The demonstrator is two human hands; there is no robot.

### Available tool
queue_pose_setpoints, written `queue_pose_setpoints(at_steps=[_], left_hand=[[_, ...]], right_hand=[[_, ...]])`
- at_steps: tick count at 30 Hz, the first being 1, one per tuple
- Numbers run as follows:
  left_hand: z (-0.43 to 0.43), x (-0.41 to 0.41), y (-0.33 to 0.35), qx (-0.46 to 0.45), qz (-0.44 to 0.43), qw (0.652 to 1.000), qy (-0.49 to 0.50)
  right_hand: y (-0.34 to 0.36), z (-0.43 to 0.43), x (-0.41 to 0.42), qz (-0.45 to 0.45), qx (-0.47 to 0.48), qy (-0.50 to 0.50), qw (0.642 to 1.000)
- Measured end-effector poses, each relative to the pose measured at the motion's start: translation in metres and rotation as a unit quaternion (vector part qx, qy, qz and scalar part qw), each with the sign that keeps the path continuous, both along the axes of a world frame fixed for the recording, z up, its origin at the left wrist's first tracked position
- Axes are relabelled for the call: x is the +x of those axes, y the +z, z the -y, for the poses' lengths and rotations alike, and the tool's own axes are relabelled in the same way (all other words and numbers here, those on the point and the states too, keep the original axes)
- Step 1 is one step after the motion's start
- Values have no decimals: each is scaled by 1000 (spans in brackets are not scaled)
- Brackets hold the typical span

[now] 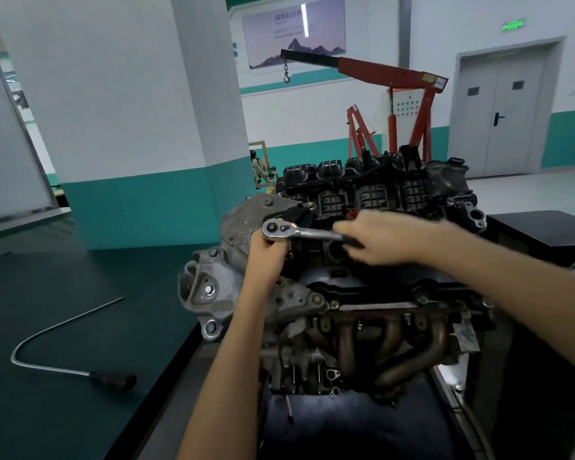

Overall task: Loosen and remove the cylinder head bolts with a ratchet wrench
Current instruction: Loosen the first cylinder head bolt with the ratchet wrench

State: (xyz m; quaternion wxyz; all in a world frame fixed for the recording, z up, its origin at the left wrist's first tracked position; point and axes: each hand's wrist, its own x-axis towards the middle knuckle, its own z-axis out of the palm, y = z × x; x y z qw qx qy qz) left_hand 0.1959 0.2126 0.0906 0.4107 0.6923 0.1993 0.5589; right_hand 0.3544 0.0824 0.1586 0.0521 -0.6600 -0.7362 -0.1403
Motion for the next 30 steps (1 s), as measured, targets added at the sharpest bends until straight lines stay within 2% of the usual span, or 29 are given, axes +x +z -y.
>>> queue_pose_setpoints(at_steps=[2, 4, 7, 10, 13, 14, 16, 20, 24, 27, 29, 30], left_hand=[[4, 2, 0, 0, 6, 1000, 7], [4, 5, -6, -29, 41, 998, 29], [1, 7, -12, -68, 82, 993, 46], [2, 12, -12, -62, 101, 992, 44], [5, 17, -6, -70, 117, 988, 65], [4, 17, -6, -74, 124, 987, 63], [2, 14, -6, -79, 121, 988, 49], [-7, 6, -13, -38, 15, 999, 20], [-12, 8, -13, 13, -47, 998, 38], [-9, 11, -20, -31, -22, 999, 34], [-3, 16, -24, -50, 25, 997, 52], [0, 19, -24, -55, 44, 996, 57]], right_hand=[[21, -7, 10, 63, 20, -5, 998], [14, -6, 2, 58, 45, -14, 997], [-36, 9, -33, -73, 87, -43, 993], [-82, 19, -80, -220, 130, -75, 964], [-107, 12, -122, -328, 124, -59, 935], [-109, 9, -125, -329, 120, -56, 935], [-101, 6, -109, -274, 113, -65, 953], [-54, -2, -32, -45, 69, -64, 995], [-12, -17, 18, 76, 41, -30, 996], [-19, -19, 16, 70, 67, -35, 995], [-47, -11, -1, 12, 98, -54, 994], [-66, -5, -14, -45, 112, -63, 991]])
